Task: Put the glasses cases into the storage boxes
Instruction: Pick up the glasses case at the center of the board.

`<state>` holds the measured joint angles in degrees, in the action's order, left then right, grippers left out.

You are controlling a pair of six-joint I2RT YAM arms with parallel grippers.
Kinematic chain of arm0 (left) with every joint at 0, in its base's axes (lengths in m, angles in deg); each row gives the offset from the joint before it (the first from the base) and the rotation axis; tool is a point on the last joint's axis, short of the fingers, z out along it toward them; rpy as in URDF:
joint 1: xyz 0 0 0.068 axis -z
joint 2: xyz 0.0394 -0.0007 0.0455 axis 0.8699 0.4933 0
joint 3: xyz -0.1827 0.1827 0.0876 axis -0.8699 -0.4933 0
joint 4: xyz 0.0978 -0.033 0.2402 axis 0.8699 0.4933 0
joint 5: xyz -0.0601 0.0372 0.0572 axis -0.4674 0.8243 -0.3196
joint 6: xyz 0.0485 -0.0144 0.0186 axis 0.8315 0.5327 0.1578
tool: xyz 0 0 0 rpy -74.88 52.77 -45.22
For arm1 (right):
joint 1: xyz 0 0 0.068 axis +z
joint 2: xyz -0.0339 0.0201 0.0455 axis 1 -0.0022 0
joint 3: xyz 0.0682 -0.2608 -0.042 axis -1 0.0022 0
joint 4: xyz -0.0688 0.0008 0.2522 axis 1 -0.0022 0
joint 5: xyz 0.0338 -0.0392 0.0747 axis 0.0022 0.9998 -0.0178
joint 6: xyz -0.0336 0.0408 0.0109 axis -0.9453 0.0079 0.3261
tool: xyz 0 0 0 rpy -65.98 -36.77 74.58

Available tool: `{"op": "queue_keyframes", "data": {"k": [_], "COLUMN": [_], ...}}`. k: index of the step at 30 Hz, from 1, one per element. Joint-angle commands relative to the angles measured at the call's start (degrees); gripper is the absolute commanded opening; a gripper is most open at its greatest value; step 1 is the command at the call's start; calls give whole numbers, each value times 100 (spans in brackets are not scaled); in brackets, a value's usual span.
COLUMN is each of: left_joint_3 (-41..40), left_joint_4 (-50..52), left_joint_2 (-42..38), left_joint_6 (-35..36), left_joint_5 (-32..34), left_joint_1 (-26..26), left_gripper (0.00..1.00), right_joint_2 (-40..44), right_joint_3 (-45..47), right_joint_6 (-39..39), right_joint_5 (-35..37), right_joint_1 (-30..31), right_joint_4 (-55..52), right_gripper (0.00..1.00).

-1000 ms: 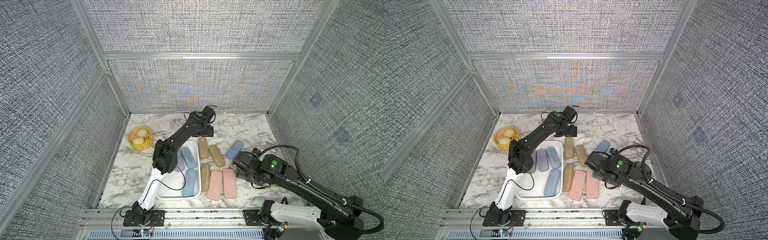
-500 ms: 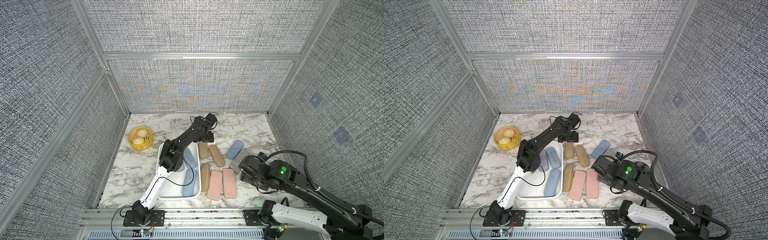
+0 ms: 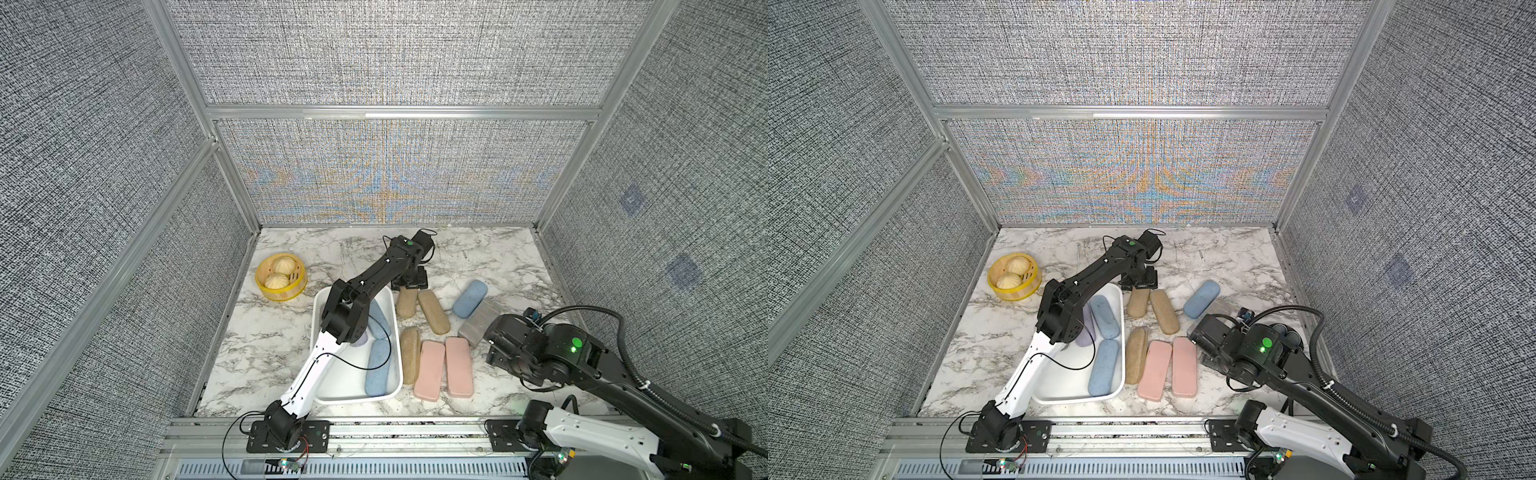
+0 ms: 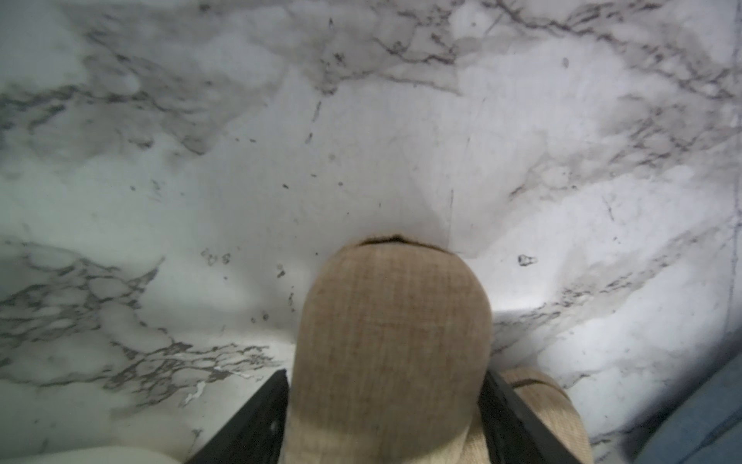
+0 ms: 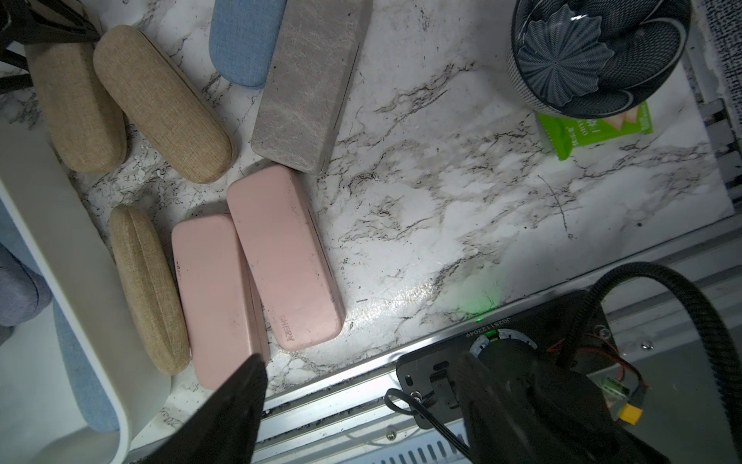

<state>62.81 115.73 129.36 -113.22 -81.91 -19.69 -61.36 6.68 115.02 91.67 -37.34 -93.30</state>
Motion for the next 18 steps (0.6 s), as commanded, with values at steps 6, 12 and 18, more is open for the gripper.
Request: {"op": "queue_keyframes", "data": {"k": [6,12,18], "left_joint_3": [-4,19,-172], "left_joint_4": [-192,-166,-340], "left_joint_2": [-98,-329,-1171], "left_joint_6": [-62,-62,-14], "left_joint_5": [-131,-157,-229], "left_joint_1": [7,3,64], "left_gripper": [63,59,56], "right_joint_2": [95,123,123], "right_joint_3": [-48,-139,-219], "right_joint_6": [93,50,-28], "right_joint_5": [139,179,213], "right_joint_1": [-1,-2,0], "right_joint_4": [-119,-160,-140], "right_gripper": [75,75,75]}}
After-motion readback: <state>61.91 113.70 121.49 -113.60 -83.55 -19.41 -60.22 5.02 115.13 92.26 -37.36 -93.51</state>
